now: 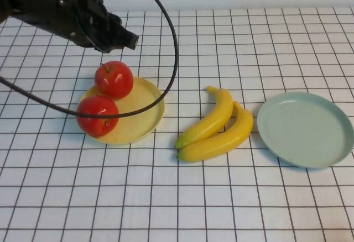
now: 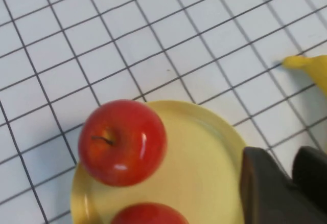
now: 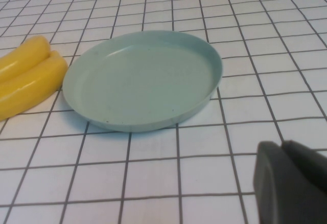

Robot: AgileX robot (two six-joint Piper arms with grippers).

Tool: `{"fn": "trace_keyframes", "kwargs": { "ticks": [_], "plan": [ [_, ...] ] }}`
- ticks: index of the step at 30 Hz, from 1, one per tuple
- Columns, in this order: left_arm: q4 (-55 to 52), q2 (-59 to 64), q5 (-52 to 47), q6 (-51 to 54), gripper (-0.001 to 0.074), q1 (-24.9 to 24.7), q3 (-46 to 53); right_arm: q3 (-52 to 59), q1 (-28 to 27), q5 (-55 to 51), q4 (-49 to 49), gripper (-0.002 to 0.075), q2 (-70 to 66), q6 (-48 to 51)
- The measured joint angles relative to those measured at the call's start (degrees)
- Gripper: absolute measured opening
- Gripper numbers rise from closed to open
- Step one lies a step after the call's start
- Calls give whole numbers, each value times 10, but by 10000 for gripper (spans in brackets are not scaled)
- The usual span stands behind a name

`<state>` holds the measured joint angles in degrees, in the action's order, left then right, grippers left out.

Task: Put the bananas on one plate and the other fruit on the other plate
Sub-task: Put another type of fruit in the right plate

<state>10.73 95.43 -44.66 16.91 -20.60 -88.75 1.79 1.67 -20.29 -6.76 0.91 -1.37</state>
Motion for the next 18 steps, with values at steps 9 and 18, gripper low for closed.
{"fn": "trace_keyframes", "kwargs": {
  "ticks": [9,18],
  "plan": [
    [-4,-216,43,0,6,0,193,0,0,0,0,-15,0,0],
    [-134,-514,176,-123,4,0,462,0,0,0,0,-16,0,0]
  ]
}}
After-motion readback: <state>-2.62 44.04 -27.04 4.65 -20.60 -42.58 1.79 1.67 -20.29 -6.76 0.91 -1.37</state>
